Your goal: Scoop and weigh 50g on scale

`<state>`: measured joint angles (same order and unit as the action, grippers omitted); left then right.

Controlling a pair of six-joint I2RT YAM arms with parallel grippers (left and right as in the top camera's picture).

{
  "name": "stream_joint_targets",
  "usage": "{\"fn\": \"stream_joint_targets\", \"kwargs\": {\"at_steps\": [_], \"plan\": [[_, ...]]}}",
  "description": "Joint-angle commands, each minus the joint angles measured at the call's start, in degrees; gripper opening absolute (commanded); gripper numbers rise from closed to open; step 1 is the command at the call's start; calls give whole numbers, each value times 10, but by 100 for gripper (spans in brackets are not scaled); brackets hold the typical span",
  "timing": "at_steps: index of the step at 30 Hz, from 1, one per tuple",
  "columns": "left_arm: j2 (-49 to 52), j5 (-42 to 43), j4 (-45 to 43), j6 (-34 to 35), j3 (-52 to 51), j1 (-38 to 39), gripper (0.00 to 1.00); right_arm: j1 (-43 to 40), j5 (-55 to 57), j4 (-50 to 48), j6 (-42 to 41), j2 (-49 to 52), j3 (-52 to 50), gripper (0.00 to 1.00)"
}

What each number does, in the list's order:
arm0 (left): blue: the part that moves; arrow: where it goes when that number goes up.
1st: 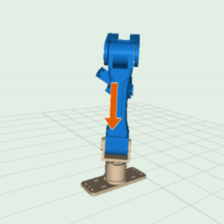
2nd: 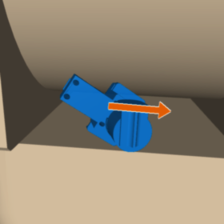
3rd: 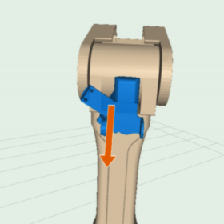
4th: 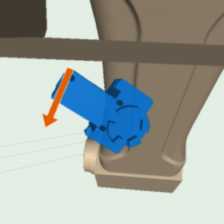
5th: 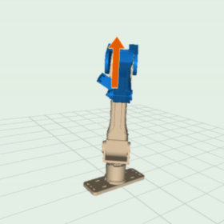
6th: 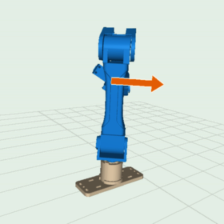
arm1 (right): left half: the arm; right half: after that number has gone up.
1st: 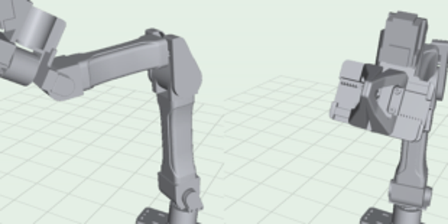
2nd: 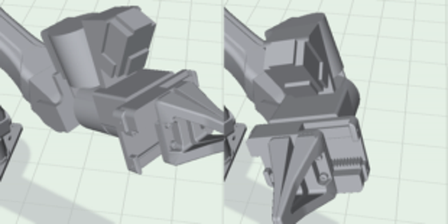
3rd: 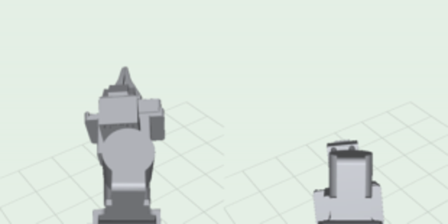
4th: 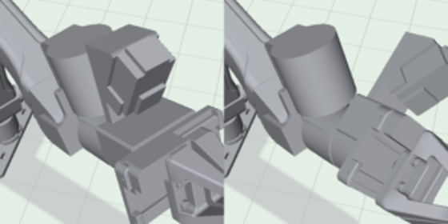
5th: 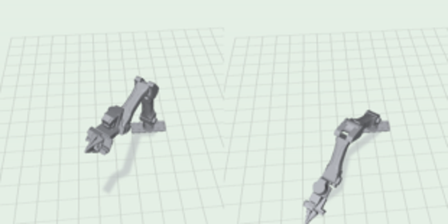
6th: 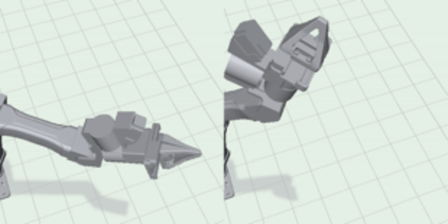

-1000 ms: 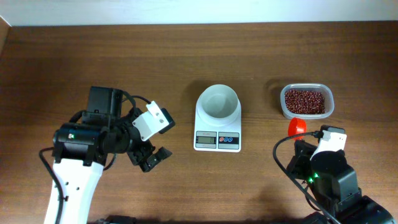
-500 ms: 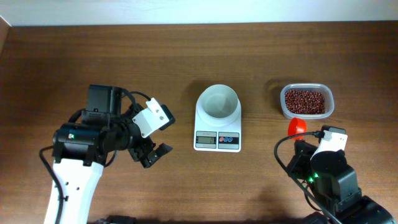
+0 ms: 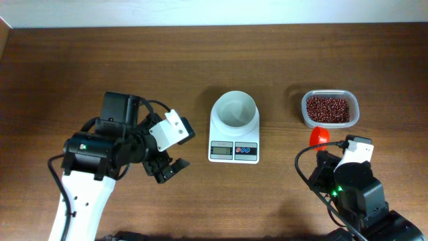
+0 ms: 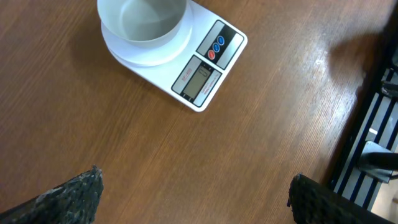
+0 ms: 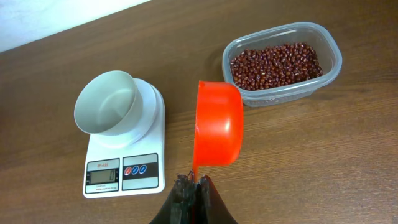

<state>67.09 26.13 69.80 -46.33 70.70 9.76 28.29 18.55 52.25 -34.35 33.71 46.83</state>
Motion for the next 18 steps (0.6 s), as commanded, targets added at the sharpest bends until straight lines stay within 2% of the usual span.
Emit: {"fn": "stream_joint_targets", "kwargs": {"at_steps": [1, 18], "plan": [[-2, -7, 4, -16, -3, 3, 99, -3, 1, -2, -2, 2, 7, 4], [-2, -19, 3, 7, -3, 3, 99, -3, 1, -2, -2, 2, 7, 4]]}}
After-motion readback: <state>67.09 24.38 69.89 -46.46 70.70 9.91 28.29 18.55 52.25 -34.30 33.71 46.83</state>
